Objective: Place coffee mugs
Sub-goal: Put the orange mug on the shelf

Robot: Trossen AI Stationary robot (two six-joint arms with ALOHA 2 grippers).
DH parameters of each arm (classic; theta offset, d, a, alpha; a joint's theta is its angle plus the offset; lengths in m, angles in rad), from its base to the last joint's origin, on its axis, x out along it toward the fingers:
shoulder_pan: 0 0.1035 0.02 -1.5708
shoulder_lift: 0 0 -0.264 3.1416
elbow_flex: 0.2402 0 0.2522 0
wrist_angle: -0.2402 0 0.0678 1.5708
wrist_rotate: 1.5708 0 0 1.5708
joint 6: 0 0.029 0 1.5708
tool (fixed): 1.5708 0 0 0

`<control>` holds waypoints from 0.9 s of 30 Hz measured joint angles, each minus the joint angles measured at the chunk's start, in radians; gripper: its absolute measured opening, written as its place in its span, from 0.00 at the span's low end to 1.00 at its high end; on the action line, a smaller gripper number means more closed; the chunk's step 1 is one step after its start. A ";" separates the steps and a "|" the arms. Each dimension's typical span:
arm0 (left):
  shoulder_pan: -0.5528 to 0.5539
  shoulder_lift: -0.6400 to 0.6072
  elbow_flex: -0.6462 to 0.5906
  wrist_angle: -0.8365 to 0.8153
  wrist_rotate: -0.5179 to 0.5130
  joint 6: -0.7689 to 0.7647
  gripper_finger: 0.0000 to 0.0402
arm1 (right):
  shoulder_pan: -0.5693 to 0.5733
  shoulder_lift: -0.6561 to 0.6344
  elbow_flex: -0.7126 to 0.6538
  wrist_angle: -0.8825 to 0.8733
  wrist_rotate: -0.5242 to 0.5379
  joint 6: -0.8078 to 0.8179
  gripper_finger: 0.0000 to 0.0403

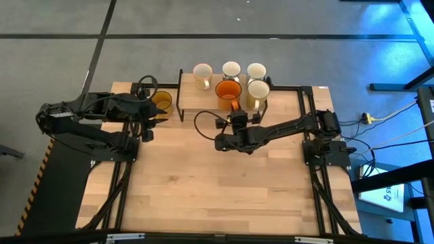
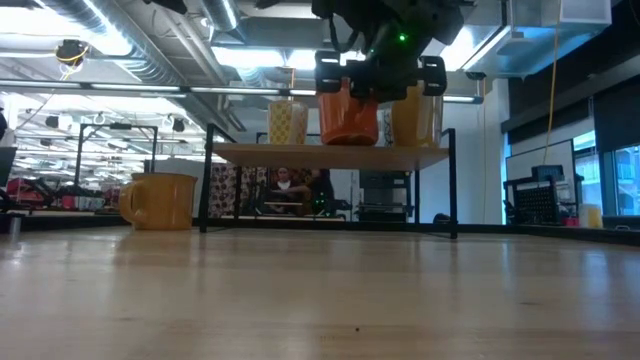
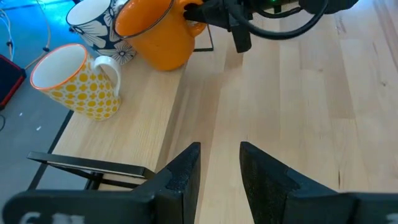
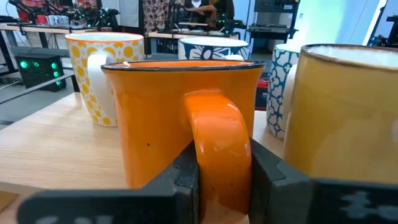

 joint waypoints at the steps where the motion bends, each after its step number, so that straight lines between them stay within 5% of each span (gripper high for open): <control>1: 0.000 0.000 0.000 0.000 0.000 0.000 0.26 | -0.003 0.000 0.000 -0.009 -0.006 0.007 0.15; 8: 0.000 0.000 0.000 0.001 0.000 0.000 0.26 | -0.016 0.002 0.002 -0.028 -0.056 0.026 0.16; 16: 0.000 0.000 0.000 0.001 0.000 0.001 0.26 | -0.031 0.006 0.002 -0.027 -0.167 0.024 0.42; 27: 0.000 0.000 0.000 0.001 0.000 0.001 0.26 | -0.024 0.003 0.001 0.001 -0.176 0.023 0.60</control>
